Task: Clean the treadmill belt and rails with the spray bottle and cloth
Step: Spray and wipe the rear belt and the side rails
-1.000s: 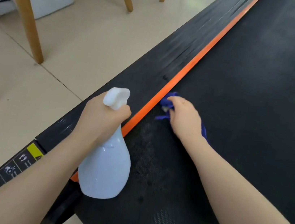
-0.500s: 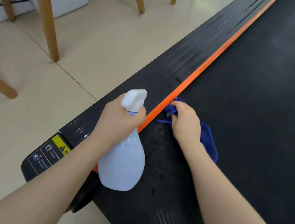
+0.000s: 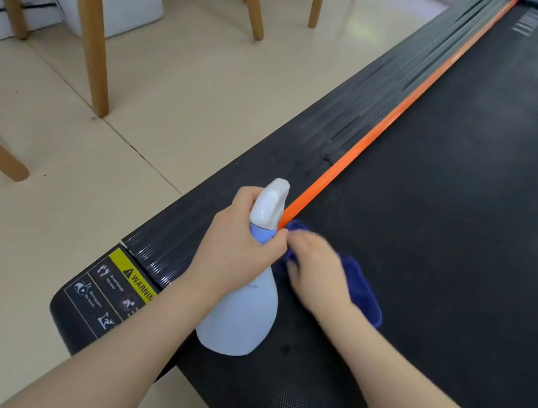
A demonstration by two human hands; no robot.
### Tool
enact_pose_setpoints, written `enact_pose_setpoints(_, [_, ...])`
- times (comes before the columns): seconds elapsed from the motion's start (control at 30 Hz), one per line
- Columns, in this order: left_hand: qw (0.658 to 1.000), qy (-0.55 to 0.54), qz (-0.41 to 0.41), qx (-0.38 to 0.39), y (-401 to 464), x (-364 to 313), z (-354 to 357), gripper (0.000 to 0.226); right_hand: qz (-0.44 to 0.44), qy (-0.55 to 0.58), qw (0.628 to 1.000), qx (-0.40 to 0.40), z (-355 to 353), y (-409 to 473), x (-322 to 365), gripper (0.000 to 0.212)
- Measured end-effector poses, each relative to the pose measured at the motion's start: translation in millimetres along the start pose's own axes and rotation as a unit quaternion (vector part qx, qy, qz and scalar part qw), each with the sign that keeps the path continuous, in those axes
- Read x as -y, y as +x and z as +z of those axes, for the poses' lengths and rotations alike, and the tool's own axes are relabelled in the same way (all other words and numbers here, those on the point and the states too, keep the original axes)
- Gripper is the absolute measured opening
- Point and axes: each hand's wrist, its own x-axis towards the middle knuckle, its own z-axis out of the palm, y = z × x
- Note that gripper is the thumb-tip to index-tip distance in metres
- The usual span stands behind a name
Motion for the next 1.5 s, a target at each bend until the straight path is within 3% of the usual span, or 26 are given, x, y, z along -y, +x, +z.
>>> enact_pose_setpoints(0.1, [1.0, 0.005, 0.02, 0.024, -5.3, -5.8, 3.0, 0.037, -0.138, -0.015, 0.987, 0.077, -8.4, -15.6, -4.6, 0.04])
enact_pose_setpoints(0.13, [0.999, 0.008, 0.029, 0.024, -6.7, -6.8, 4.6, 0.037, -0.111, -0.021, 0.991, 0.074, -11.4, -3.6, -16.8, 0.031])
enact_pose_setpoints(0.2, [0.999, 0.012, 0.039, 0.017, -8.4, -6.5, 5.5, 0.035, 0.045, -0.004, 0.999, -0.016, -11.3, 24.8, -42.4, 0.017])
enact_pose_setpoints(0.27, [0.999, 0.002, 0.041, 0.013, -8.3, -5.5, 4.1, 0.034, 0.136, -0.014, 0.988, -0.076, -6.6, 35.2, -46.3, 0.02])
enact_pose_setpoints(0.4, [0.998, -0.018, 0.054, 0.026, -10.4, -3.5, -3.4, 0.039, -0.023, 0.014, 0.999, 0.033, 7.9, -23.3, 14.0, 0.015])
enact_pose_setpoints(0.5, [0.997, -0.023, 0.065, 0.031, -12.6, -2.7, -4.7, 0.039, -0.11, 0.013, 0.989, 0.097, -1.4, -27.7, 3.9, 0.024])
enact_pose_setpoints(0.53, [0.997, -0.031, 0.068, 0.036, -13.5, -2.9, -4.6, 0.038, -0.092, 0.014, 0.992, 0.08, -1.7, -17.6, -9.5, 0.028])
enact_pose_setpoints(0.63, [0.995, -0.055, 0.072, 0.044, -17.1, -2.0, -8.3, 0.037, 0.07, -0.017, 0.997, -0.037, 6.5, 11.3, -24.1, 0.023])
enact_pose_setpoints(0.7, [0.994, -0.068, 0.074, 0.045, -18.0, 1.4, -13.0, 0.038, 0.081, -0.049, 0.994, -0.057, 16.1, 0.7, -6.3, 0.022])
enact_pose_setpoints(0.8, [0.994, -0.074, 0.061, 0.05, -16.8, 4.7, -17.7, 0.039, -0.054, -0.026, 0.997, 0.048, 13.5, -38.3, 29.5, 0.021])
enact_pose_setpoints(0.87, [0.994, -0.076, 0.054, 0.062, -17.4, 3.0, -17.9, 0.039, -0.089, -0.042, 0.989, 0.113, 0.3, -39.9, 23.1, 0.027])
enact_pose_setpoints(0.93, [0.993, -0.082, 0.052, 0.071, -17.0, 2.2, -17.6, 0.038, -0.019, -0.074, 0.993, 0.086, -5.6, -23.9, -0.9, 0.03])
enact_pose_setpoints(1.0, [0.992, -0.095, 0.046, 0.067, -15.7, 4.3, -15.7, 0.037, 0.125, -0.079, 0.989, -0.013, -4.9, -6.1, -19.5, 0.029])
enact_pose_setpoints(1.07, [0.992, -0.104, 0.035, 0.06, -12.6, 4.9, -13.3, 0.036, 0.195, -0.082, 0.972, -0.099, 4.2, -3.0, -15.1, 0.03])
enact_pose_setpoints(1.13, [0.992, -0.101, 0.034, 0.074, -8.2, 3.9, -11.6, 0.034, 0.179, -0.069, 0.978, -0.077, 14.6, -12.3, 15.1, 0.033])
enact_pose_setpoints(1.2, [0.99, -0.098, 0.035, 0.095, -6.0, 4.3, -13.4, 0.032, 0.104, -0.013, 0.994, 0.02, 15.3, -30.9, 35.4, 0.035])
enact_pose_setpoints(1.27, [0.986, -0.111, 0.042, 0.113, -8.1, 7.8, -17.2, 0.034, 0.016, -0.034, 0.996, 0.084, 6.3, -39.3, 29.6, 0.035])
enact_pose_setpoints(1.33, [0.982, -0.137, 0.046, 0.118, -12.6, 11.5, -21.3, 0.037, 0.039, -0.068, 0.996, 0.042, -0.5, -29.9, -4.0, 0.038])
enact_pose_setpoints(1.43, [0.979, -0.153, 0.049, 0.126, -18.1, 14.3, -22.1, 0.037, 0.184, -0.101, 0.974, -0.09, 1.1, -16.3, -10.5, 0.035])
enact_pose_setpoints(1.5, [0.978, -0.155, 0.047, 0.134, -18.5, 12.0, -21.8, 0.036, 0.114, -0.107, 0.986, -0.058, 14.3, -31.3, 15.9, 0.032])
